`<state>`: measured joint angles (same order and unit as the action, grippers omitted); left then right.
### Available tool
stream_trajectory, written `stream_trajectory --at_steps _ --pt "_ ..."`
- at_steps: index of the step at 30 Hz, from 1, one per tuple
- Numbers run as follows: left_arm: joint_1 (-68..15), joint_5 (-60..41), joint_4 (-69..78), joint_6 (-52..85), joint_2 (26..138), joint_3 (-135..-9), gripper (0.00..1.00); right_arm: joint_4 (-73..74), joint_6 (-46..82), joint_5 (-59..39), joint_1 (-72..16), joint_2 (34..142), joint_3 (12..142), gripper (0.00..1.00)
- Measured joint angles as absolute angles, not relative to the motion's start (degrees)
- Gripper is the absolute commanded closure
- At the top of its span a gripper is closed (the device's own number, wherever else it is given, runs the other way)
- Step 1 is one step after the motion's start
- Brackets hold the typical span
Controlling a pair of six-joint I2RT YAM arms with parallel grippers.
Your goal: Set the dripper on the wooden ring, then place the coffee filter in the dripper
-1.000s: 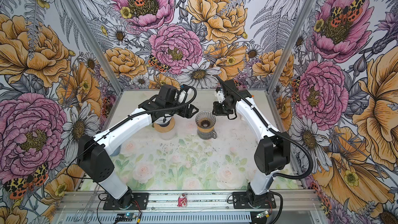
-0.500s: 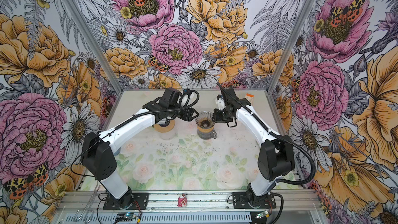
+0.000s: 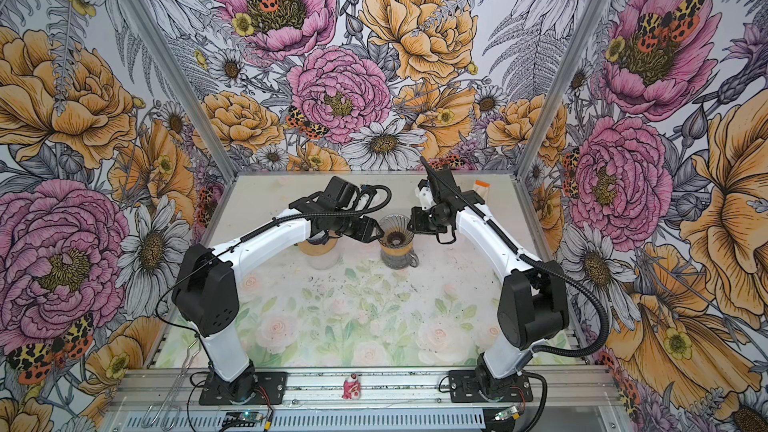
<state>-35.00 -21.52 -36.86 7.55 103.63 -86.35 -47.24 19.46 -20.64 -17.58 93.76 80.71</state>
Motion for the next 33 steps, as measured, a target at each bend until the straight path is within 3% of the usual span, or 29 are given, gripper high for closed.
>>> stream_trajectory --at_steps 9,33 --pt "-34.87 -22.35 -37.3 7.53 105.1 -88.84 0.6 -47.24 19.51 -20.67 -17.67 93.76 80.71 0.84" --pt "-34.22 -23.64 -38.02 7.55 108.9 -93.43 0.74 -47.27 20.12 -21.26 -17.58 95.42 80.75 0.87"
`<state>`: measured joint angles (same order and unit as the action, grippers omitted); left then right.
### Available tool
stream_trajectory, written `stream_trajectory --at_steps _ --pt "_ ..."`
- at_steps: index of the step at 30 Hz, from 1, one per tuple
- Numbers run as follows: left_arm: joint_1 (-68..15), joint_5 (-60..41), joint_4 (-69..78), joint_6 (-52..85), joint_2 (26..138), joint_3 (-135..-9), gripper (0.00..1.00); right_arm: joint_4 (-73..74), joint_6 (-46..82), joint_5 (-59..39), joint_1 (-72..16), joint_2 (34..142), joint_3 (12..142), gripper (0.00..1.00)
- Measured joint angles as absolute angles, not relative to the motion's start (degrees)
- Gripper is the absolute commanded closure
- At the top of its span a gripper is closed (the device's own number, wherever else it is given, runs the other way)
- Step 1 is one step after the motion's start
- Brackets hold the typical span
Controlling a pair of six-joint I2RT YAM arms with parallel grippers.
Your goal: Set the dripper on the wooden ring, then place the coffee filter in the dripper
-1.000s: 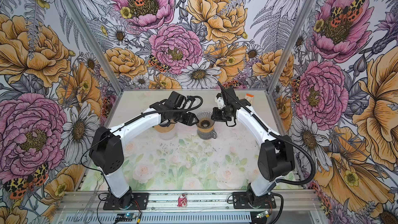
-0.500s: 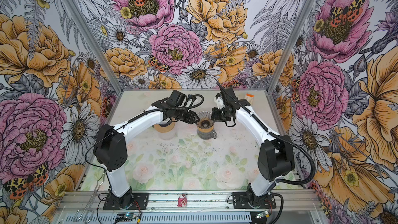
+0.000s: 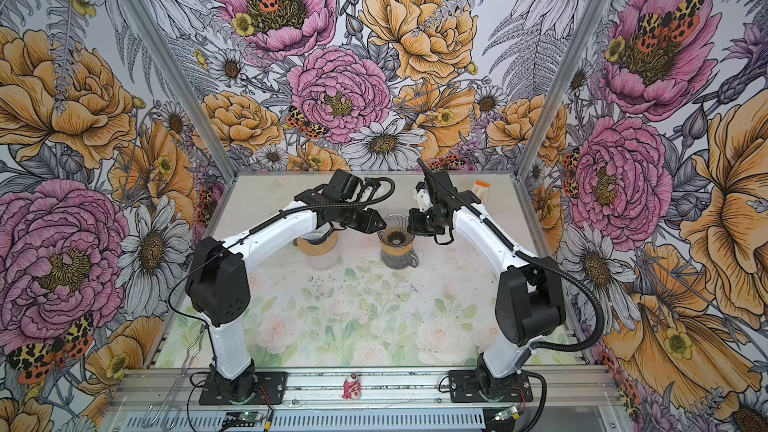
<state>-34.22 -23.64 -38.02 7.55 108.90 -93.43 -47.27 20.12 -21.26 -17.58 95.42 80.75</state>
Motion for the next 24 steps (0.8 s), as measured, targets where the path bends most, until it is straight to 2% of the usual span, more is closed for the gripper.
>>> stream_trajectory --at_steps 24 --pt "-33.89 -23.73 -39.99 7.57 111.35 -97.49 0.8 -47.27 21.47 -23.38 -16.12 98.45 83.55 0.9"
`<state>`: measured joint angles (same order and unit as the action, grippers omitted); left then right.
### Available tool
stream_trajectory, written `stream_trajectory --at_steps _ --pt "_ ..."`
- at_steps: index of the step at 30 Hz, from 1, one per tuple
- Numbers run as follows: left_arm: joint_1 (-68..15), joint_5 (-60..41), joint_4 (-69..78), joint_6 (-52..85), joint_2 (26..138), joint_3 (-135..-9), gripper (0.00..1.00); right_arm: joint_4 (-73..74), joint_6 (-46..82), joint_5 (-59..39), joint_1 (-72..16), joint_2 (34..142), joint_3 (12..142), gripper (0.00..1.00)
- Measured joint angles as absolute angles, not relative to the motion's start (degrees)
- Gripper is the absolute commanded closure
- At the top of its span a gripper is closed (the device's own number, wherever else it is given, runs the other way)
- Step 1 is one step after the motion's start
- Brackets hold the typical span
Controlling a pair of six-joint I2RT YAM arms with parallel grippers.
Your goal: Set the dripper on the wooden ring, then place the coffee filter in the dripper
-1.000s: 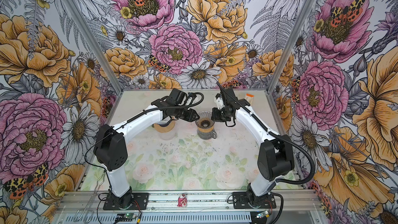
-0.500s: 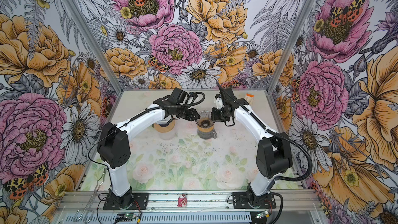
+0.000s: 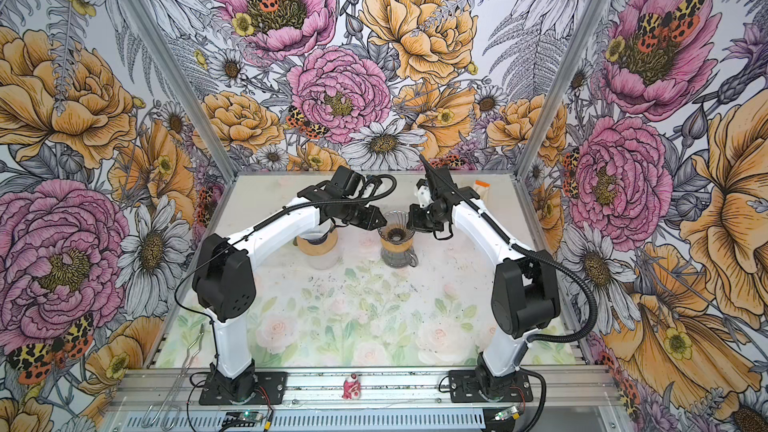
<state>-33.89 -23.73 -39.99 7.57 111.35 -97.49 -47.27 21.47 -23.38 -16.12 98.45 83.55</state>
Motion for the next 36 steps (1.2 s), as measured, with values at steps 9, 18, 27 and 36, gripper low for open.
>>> stream_trajectory --at_steps 9,18,27,36 --pt "-33.71 -23.92 -40.38 7.66 112.55 -98.89 0.85 -47.68 21.67 -24.05 -15.77 99.18 84.2 0.9" --pt "-33.5 -24.32 -40.73 9.1 113.38 -100.42 0.91 -50.06 21.87 -24.56 -15.68 99.55 85.12 0.91" --pt "-33.52 -24.93 -40.71 9.1 113.36 -100.42 0.92 -51.27 21.74 -25.15 -15.68 99.57 85.36 0.86" --pt "-33.52 -25.85 -41.15 9.04 113.36 -100.4 0.92 -52.1 21.43 -25.85 -15.68 99.57 85.41 0.88"
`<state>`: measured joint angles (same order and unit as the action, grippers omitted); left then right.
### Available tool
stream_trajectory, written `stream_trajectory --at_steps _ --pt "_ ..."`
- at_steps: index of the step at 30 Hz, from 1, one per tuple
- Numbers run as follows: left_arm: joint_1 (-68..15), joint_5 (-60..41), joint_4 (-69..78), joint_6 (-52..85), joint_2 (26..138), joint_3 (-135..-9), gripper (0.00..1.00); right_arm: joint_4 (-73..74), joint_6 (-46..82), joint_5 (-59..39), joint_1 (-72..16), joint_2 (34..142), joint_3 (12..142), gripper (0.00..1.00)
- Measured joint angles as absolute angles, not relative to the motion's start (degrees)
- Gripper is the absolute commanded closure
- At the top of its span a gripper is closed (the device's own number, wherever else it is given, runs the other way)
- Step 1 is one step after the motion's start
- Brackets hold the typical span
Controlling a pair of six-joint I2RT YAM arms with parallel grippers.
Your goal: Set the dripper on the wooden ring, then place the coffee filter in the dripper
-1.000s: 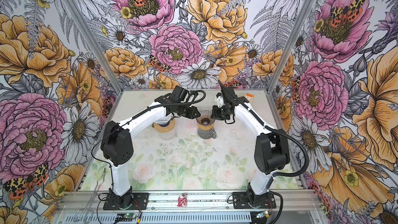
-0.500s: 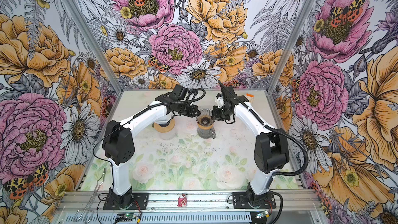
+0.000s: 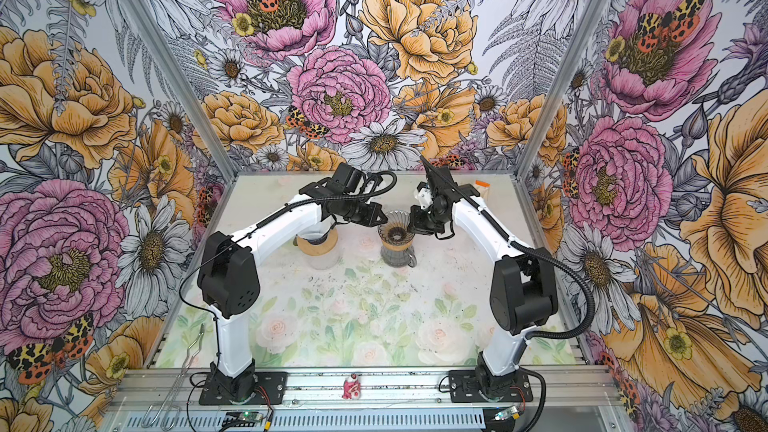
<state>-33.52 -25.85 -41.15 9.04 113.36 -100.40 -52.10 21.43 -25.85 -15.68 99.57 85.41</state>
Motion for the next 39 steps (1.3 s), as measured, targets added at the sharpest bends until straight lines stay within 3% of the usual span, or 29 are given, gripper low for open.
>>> stream_trajectory --at_steps 10,20,29,39 --pt "-33.41 -27.57 -43.07 8.23 113.25 -100.4 0.91 -53.8 21.63 -28.86 -15.66 99.57 85.41 0.87" --pt "-33.12 -28.32 -47.16 7.05 114.26 -103.13 0.91 -54.22 21.45 -27.68 -15.66 99.57 88.01 0.74" --pt "-33.08 -28.84 -49.19 6.92 115.68 -105.38 0.9 -54.41 20.47 -23.7 -15.73 100.62 92.71 0.79" --pt "-33.06 -28.84 -50.43 6.92 116.9 -107.15 0.79 -54.37 19.66 -23.49 -15.84 103.33 94.45 0.81"
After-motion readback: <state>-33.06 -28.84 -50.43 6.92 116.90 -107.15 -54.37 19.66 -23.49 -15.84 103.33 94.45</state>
